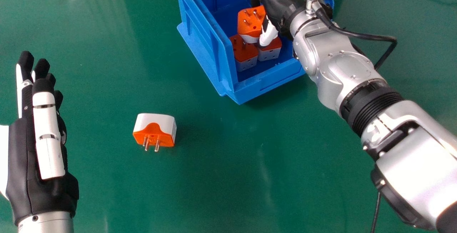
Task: Pick all objects and put in blue box
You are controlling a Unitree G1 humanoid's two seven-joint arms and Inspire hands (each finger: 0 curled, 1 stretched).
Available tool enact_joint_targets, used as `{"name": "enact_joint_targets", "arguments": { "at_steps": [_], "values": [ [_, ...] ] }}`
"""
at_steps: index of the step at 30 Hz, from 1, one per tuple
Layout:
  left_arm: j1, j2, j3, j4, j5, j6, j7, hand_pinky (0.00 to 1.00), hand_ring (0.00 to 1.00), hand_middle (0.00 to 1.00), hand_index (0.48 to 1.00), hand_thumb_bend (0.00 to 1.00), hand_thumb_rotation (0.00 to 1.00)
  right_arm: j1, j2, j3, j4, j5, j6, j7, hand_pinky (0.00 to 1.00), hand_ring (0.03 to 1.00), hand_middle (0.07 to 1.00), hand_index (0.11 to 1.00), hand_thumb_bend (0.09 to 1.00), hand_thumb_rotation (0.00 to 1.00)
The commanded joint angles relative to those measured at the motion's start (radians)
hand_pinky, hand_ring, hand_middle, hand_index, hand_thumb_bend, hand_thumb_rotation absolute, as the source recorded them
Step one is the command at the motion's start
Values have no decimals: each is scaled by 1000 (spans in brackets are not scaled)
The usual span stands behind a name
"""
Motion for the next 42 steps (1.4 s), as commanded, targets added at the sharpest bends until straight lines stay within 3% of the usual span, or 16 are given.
{"name": "enact_joint_targets", "arguments": {
  "at_steps": [1,3,6,12,20,27,36,39,42],
  "values": [
    [3,0,-5,-33,19,1,8,1000,998,993,999,240,1000,-50,-7,-7,-40,10,0,-12,379,509,606,633,748,232],
    [1,-2,-7,-37,22,4,11,1000,999,995,1000,241,1000,-45,-10,-3,-48,6,1,-11,473,622,705,704,790,270],
    [0,-4,-12,-45,25,11,17,1000,999,995,1000,241,1000,-41,-14,2,-55,0,5,-12,512,667,745,733,806,286],
    [-2,-5,-16,-55,30,18,20,1000,994,987,992,237,1000,-39,-17,14,-60,-10,13,-18,689,827,892,858,874,378],
    [-2,-7,-20,-78,41,47,26,1000,997,990,996,191,1000,-37,-15,29,-50,-18,32,-33,653,823,931,892,922,419],
    [-5,-5,-19,-85,38,52,20,1000,999,993,998,184,1000,-37,-17,38,-55,-21,35,-42,649,820,936,889,932,428],
    [-11,-7,-22,-91,43,60,24,1000,995,989,996,165,1000,-40,-19,35,-56,-15,27,-42,675,827,930,879,931,432],
    [-12,-11,-24,-99,46,70,30,1000,990,985,993,161,1000,-38,-21,35,-61,-15,27,-42,672,827,926,875,932,436],
    [-11,-11,-26,-98,49,66,28,1000,989,984,992,165,1000,-30,-27,34,-84,-16,32,-33,672,828,926,875,931,434]
  ]
}}
